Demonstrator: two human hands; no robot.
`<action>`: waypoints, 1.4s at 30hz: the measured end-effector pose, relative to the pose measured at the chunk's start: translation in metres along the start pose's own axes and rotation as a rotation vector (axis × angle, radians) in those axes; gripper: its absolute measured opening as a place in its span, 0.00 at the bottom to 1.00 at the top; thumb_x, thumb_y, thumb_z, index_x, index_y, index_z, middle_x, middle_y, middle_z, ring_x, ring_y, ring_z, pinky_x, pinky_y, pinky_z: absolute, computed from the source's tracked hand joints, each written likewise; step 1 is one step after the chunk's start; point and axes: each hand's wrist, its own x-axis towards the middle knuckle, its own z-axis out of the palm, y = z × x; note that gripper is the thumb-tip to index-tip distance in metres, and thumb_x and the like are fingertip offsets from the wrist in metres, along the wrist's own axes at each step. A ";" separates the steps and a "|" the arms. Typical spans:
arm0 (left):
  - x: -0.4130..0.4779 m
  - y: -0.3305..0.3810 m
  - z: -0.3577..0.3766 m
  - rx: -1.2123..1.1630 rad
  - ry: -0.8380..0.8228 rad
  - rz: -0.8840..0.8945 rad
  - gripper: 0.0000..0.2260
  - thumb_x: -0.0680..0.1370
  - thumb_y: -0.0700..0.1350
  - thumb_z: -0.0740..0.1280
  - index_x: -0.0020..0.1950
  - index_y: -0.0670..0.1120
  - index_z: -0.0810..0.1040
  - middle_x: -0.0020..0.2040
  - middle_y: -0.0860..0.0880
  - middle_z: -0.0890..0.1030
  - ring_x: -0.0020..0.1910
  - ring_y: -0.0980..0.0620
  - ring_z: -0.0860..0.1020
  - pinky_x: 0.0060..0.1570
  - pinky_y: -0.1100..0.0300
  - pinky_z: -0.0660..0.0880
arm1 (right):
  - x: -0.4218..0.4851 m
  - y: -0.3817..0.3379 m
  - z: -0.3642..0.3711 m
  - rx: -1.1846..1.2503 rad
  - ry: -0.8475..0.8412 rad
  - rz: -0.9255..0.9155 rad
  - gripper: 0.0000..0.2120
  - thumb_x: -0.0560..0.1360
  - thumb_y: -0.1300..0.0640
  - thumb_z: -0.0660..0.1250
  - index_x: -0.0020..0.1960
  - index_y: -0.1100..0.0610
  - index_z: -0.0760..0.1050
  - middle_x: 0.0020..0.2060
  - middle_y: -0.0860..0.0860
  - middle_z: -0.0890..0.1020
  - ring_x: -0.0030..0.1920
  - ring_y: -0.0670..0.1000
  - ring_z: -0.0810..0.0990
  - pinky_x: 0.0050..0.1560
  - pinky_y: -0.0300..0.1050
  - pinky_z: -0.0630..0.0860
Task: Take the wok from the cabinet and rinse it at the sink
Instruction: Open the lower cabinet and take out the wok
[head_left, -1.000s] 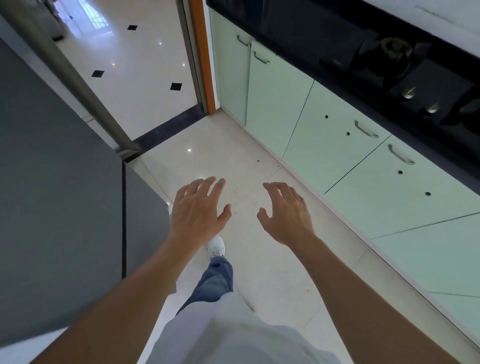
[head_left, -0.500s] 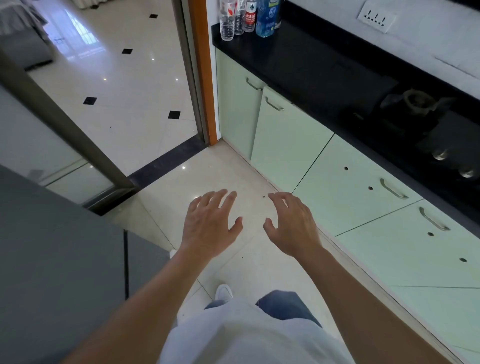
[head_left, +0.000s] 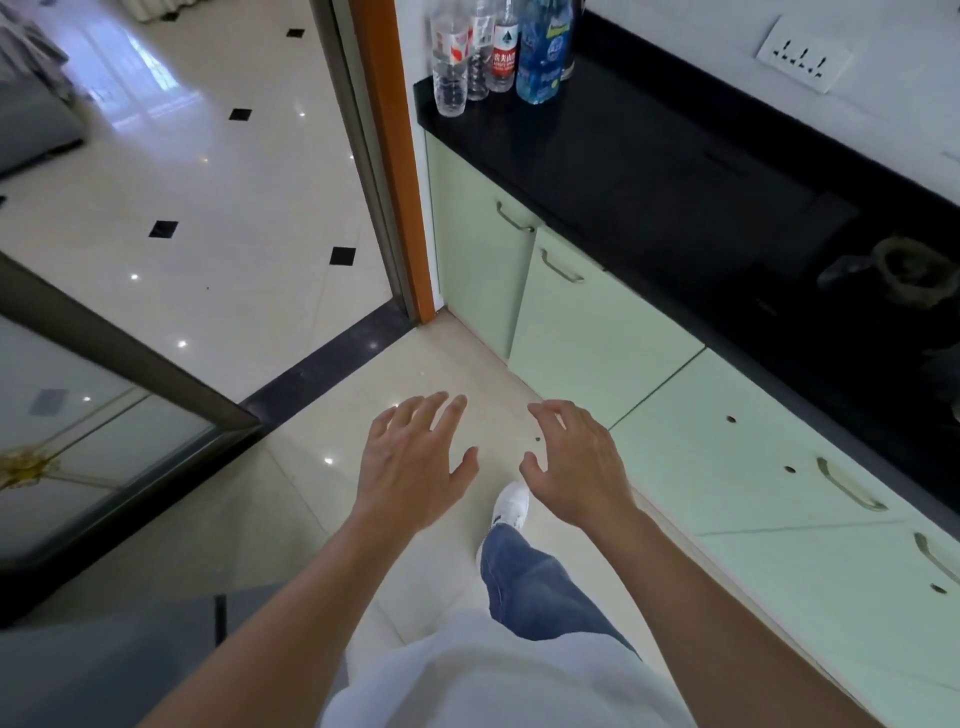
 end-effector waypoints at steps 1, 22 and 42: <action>0.018 -0.001 -0.003 0.002 -0.003 -0.003 0.27 0.77 0.62 0.57 0.74 0.53 0.64 0.73 0.50 0.71 0.70 0.47 0.70 0.68 0.48 0.68 | 0.018 0.004 -0.004 -0.001 -0.002 -0.004 0.27 0.73 0.51 0.65 0.71 0.57 0.73 0.66 0.56 0.77 0.64 0.59 0.77 0.66 0.55 0.72; 0.312 -0.003 -0.023 -0.007 -0.147 0.087 0.29 0.78 0.64 0.57 0.76 0.55 0.62 0.75 0.53 0.68 0.73 0.48 0.68 0.70 0.49 0.65 | 0.263 0.100 -0.053 0.052 -0.040 0.176 0.27 0.79 0.53 0.62 0.77 0.55 0.65 0.74 0.52 0.69 0.72 0.54 0.69 0.72 0.50 0.65; 0.523 -0.082 0.004 0.096 -0.406 0.725 0.27 0.79 0.63 0.55 0.76 0.55 0.61 0.77 0.52 0.64 0.75 0.49 0.63 0.73 0.51 0.62 | 0.367 0.022 -0.007 0.213 0.170 0.789 0.26 0.73 0.61 0.72 0.70 0.58 0.75 0.67 0.56 0.78 0.64 0.60 0.79 0.66 0.57 0.74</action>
